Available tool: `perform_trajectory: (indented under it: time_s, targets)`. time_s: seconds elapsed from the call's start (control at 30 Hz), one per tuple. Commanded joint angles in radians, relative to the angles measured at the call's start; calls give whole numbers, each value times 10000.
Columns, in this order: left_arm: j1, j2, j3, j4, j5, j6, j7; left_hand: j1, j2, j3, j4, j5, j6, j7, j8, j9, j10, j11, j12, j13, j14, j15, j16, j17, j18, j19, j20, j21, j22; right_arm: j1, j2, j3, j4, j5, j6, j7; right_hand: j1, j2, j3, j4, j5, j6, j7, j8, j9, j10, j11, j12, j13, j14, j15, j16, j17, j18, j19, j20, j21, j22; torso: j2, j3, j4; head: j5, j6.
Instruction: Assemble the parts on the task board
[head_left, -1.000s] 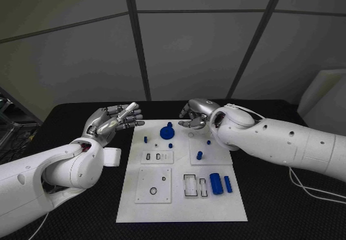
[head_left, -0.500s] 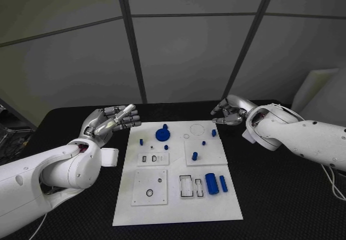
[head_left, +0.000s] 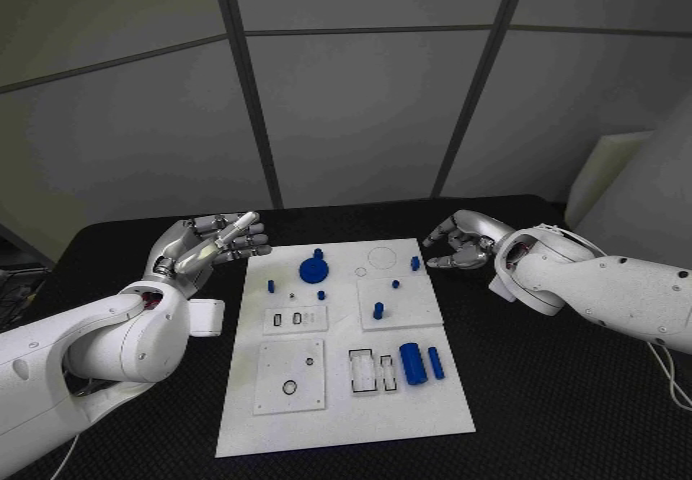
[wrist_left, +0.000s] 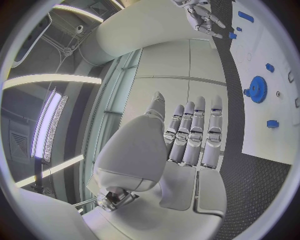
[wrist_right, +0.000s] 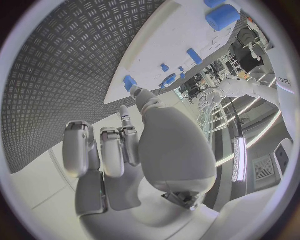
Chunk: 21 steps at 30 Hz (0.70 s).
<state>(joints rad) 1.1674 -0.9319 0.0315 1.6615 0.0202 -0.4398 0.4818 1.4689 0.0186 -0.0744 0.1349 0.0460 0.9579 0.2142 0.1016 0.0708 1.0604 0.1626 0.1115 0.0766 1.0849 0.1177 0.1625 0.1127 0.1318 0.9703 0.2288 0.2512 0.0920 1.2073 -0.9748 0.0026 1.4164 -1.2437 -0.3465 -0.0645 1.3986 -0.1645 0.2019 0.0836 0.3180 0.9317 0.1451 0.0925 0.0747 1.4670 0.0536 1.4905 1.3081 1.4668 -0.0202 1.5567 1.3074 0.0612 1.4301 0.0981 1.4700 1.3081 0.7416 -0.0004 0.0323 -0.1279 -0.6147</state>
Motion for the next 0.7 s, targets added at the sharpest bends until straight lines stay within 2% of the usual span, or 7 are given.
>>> perform_trajectory:
  time_s: [0.03, 0.1, 0.13, 0.3, 0.47, 0.7]
  targets:
    - [4, 26, 9, -29, -184, 244, 67, 60, -4, -37, -53, 9, 69, -10, 16, -7, 77, -20, -3, -5, 92, -4, 25, 20, 519, 68, -17, 54, 12, -102, 87, 7, -90, -272, 35, 308, -103, 4, -124, 8, -88, -144, -7, 28, -5, 557, 55, -12, 1878, 995, 88, 50, 2416, -171, 91, 2, 49, 546, 7, -23, 25, -71, -33]
    - [1, 30, 9, -43, -188, 241, 70, 44, -10, -51, -49, 9, 65, -5, 7, -12, 73, -17, -16, -11, 103, -6, 30, 26, 516, 81, -21, 58, 13, -185, 133, 7, -136, -285, 79, 317, -186, 14, -259, 60, -171, -271, -17, 26, -14, 513, 52, -73, 1824, 1004, 88, 70, 2462, -184, 135, 7, 81, 614, 10, -17, 33, -58, -44]
    - [0, 30, 9, -47, -189, 239, 72, 23, -22, -70, -45, 8, 56, 3, -6, -17, 60, -10, -37, -19, 110, -5, 32, 32, 513, 92, -26, 60, 13, -218, 155, 7, -152, -289, 88, 323, -241, 21, -350, 99, -243, -332, -21, 30, -16, 505, 50, -81, 1818, 1011, 88, 85, 2498, -195, 170, 8, 107, 669, 10, -26, 31, -42, -53]
    - [-14, 17, 8, -61, -192, 209, 69, -18, -71, -124, -53, 9, 14, 39, -52, -33, 5, 20, -103, -45, 74, 16, 8, 36, 497, 87, -26, 46, 5, -301, 266, 8, -251, -298, -53, 412, -218, 133, -451, 122, -278, -339, -17, 108, 5, 507, 50, -71, 1828, 1026, 90, 116, 2571, -216, 239, 9, 155, 773, 25, -3, 8, -16, -80]
    - [-22, 30, 8, -84, -192, 204, 63, -30, -76, -137, -55, 10, 2, 50, -67, -36, -14, 32, -127, -53, 49, 27, -6, 36, 491, 75, -23, 34, -1, -321, 322, 9, -323, -249, -238, 445, -189, 220, -480, 123, -193, -313, 7, 170, 21, 534, 66, -26, 1870, 1037, 100, 137, 2622, -230, 282, 14, 187, 841, -2, -34, 23, -46, -123]
    - [-28, 46, 8, -127, -193, 194, 39, -40, -73, -142, -54, 10, -6, 57, -77, -38, -28, 40, -143, -59, 34, 35, -16, 36, 487, 66, -20, 26, -5, -329, 480, 10, -496, -173, -419, 450, -207, 327, -541, 153, 22, -289, 40, 255, 38, 544, 96, -8, 1887, 1040, 127, 141, 2633, -234, 295, 34, 196, 862, -1, -30, 19, -46, -158]
